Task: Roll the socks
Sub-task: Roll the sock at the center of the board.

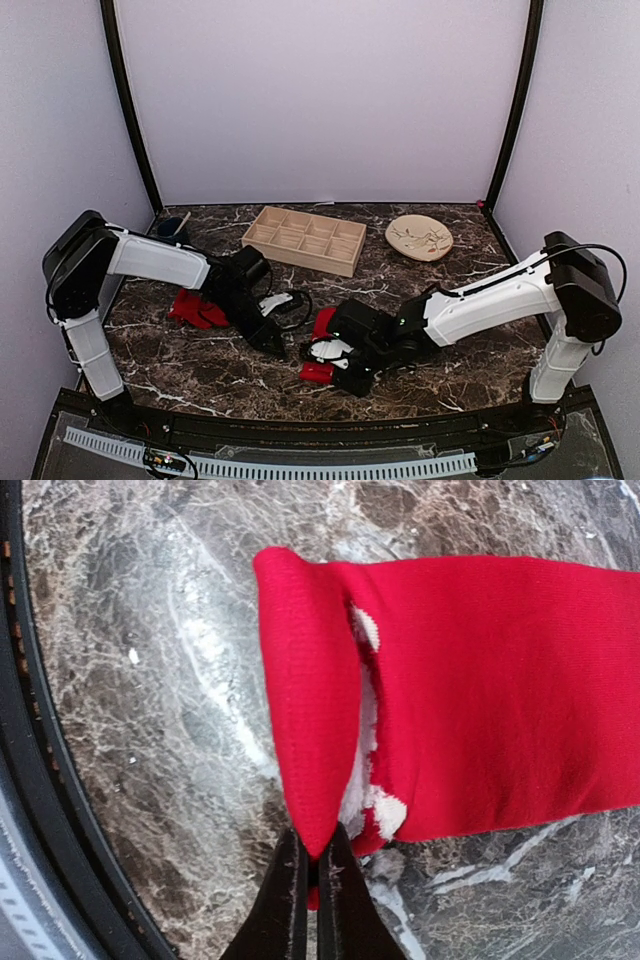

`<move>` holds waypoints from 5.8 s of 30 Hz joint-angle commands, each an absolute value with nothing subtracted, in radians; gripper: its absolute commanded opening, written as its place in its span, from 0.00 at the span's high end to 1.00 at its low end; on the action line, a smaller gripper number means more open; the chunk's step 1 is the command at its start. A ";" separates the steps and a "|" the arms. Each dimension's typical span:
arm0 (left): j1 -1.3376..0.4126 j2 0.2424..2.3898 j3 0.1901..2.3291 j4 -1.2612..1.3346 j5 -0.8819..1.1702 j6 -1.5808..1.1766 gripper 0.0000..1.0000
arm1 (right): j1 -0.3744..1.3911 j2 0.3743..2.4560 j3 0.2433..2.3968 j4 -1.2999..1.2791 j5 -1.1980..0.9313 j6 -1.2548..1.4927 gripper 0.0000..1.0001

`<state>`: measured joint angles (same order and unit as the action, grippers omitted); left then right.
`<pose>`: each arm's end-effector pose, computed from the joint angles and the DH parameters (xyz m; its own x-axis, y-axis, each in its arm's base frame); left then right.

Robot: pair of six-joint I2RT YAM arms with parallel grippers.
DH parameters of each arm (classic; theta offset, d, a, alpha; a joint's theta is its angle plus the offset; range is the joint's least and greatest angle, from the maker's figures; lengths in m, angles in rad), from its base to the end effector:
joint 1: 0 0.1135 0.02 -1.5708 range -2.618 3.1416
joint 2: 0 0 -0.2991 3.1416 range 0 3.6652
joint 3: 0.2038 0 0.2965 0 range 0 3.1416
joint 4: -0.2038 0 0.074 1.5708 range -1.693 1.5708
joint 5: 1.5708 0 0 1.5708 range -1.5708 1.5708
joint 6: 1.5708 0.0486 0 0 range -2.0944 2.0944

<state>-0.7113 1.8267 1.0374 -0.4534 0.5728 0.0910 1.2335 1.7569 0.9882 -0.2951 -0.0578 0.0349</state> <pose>0.2705 -0.2679 0.1303 -0.6523 0.6629 -0.3675 0.7433 0.4643 -0.4817 0.1249 0.3645 0.1416 -0.3223 -0.8138 -0.4835 -0.9407 0.3325 0.0674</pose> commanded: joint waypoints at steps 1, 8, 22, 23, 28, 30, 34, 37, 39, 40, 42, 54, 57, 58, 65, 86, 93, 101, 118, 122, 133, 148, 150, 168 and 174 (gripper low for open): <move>-0.739 1.719 0.977 -0.324 0.497 0.049 0.77 | 1.202 1.776 1.038 -0.341 -0.168 0.050 1.00; -0.843 1.635 0.927 -0.193 0.429 0.050 0.77 | 1.176 1.816 1.060 -0.392 -0.275 0.047 1.00; -0.925 1.521 0.780 -0.064 0.435 0.012 0.78 | 1.127 1.840 1.052 -0.383 -0.428 0.065 1.00; -0.927 1.509 0.773 -0.056 0.443 0.009 0.78 | 1.125 1.842 1.054 -0.383 -0.437 0.065 1.00; -0.963 1.494 0.759 -0.048 0.472 0.000 0.77 | 1.119 1.854 1.062 -0.391 -0.455 0.062 1.00; -0.994 1.487 0.747 -0.037 0.461 0.002 0.72 | 1.116 1.856 1.063 -0.391 -0.459 0.063 1.00; -1.038 1.459 0.704 -0.006 0.416 0.000 0.67 | 1.114 1.862 1.070 -0.400 -0.461 0.064 1.00; -1.056 1.429 0.671 0.020 0.381 -0.012 0.67 | 1.110 1.866 1.077 -0.407 -0.468 0.065 1.00; -1.070 1.419 0.658 0.040 0.365 -0.011 0.66 | 1.108 1.871 1.082 -0.412 -0.474 0.063 1.00; -1.077 1.421 0.655 0.045 0.357 -0.008 0.66 | 1.107 1.874 1.085 -0.415 -0.477 0.061 1.00; -1.090 1.438 0.662 0.043 0.343 0.001 0.66 | 1.107 1.878 1.092 -0.422 -0.479 0.056 1.00; -1.127 1.563 0.747 0.031 0.301 0.094 0.66 | 1.106 1.881 1.089 -0.432 -0.497 0.048 1.00; -1.127 1.577 0.760 0.035 0.283 0.113 0.66 | 1.104 1.880 1.088 -0.432 -0.499 0.045 1.00; -1.127 1.583 0.767 0.034 0.279 0.119 0.66 | 1.104 1.881 1.089 -0.432 -0.502 0.045 1.00; -1.127 1.624 0.801 0.014 0.296 0.151 0.66 | 1.101 1.881 1.090 -0.434 -0.512 0.043 1.00; -1.135 1.692 0.864 -0.068 0.391 0.192 0.67 | 1.094 1.884 1.097 -0.456 -0.525 0.022 1.00; -1.142 1.680 0.873 -0.103 0.439 0.193 0.67 | 1.091 1.889 1.107 -0.459 -0.528 0.018 1.00; -1.159 1.698 0.874 -0.106 0.441 0.195 0.67 | 1.091 1.894 1.124 -0.469 -0.531 0.016 1.00; -1.183 1.592 0.732 0.086 0.229 0.107 0.66 | 1.088 1.898 1.103 -0.436 -0.572 0.048 1.00; -1.183 1.571 0.712 0.109 0.246 0.101 0.66 | 1.086 1.904 1.101 -0.431 -0.575 0.054 1.00; -1.193 1.613 0.717 0.098 0.275 0.127 0.65 | 1.081 1.910 1.104 -0.431 -0.597 0.057 1.00; -1.217 1.656 0.699 0.114 0.170 0.125 0.68 | 1.075 1.911 1.095 -0.432 -0.617 0.058 1.00; -1.219 1.660 0.697 0.119 0.155 0.125 0.69 | 1.074 1.913 1.095 -0.435 -0.618 0.058 1.00; -1.221 1.665 0.698 0.104 0.180 0.122 0.91 | 1.027 1.875 1.059 -0.388 -0.601 0.117 0.75; -1.221 1.678 0.710 0.099 0.202 0.113 0.92 | 1.005 1.843 1.010 -0.342 -0.618 0.159 0.66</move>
